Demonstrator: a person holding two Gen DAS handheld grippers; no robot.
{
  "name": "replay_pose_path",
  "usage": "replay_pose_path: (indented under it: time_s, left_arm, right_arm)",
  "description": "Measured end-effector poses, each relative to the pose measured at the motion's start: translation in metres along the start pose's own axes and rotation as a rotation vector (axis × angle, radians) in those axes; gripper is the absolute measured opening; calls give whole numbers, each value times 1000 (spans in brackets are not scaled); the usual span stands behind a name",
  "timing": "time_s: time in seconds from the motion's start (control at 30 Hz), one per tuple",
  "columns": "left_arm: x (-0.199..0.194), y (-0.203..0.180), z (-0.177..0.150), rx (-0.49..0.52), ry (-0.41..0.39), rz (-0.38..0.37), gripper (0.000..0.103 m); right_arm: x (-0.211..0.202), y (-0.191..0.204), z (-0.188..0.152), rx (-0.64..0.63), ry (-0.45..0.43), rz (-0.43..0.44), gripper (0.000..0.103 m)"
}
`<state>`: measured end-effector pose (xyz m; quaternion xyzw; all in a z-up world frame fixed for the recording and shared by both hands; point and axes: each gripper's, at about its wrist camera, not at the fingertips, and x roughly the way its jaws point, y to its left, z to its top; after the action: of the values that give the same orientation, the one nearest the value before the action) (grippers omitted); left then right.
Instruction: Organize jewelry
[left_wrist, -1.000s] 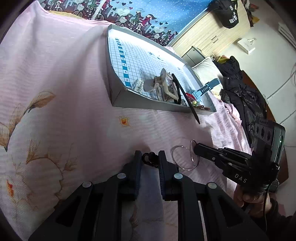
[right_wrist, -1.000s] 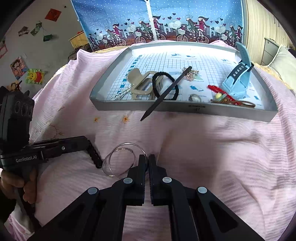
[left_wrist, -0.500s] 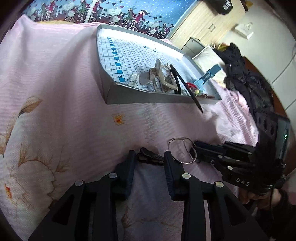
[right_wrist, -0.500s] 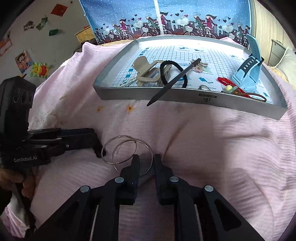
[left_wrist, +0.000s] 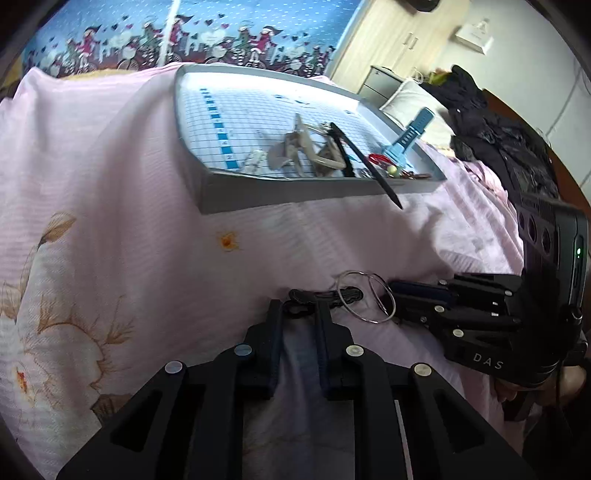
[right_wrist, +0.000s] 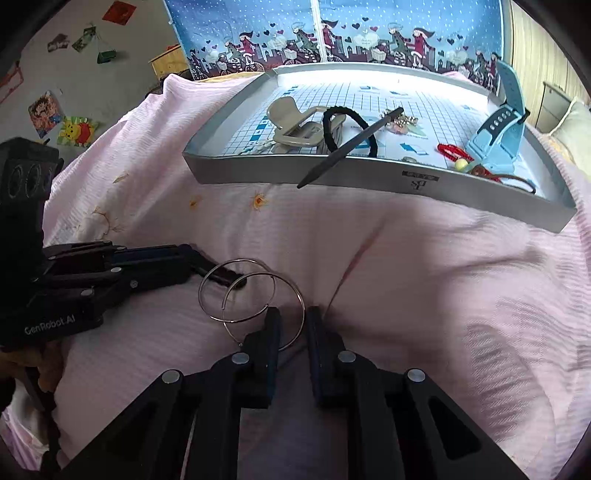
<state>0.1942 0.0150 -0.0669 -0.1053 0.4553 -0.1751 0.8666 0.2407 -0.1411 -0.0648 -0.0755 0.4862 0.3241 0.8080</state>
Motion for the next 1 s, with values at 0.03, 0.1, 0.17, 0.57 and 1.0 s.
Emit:
replay_pose_path:
  time_s: [0.03,0.1,0.17,0.57,1.0]
  left_arm:
    - [1,-1,0,6,0,1,13]
    - [2,0,-1,4,-3,-5,14]
    - [3,1,-1,-6,-6,-13,14]
    - [6,-11,11,106,32,3,31]
    - [42,-39,15,346,116,134,33]
  right_arm:
    - [0,1,0,-6,-2,-5,12]
    - [0,1,0,-8,-6,-5,12]
    - [0,0,0,-1,-8,1,10]
    - [-18,-34,3,61,-70,-118,4]
    - [-18,-60,-5,182,-66,9,4]
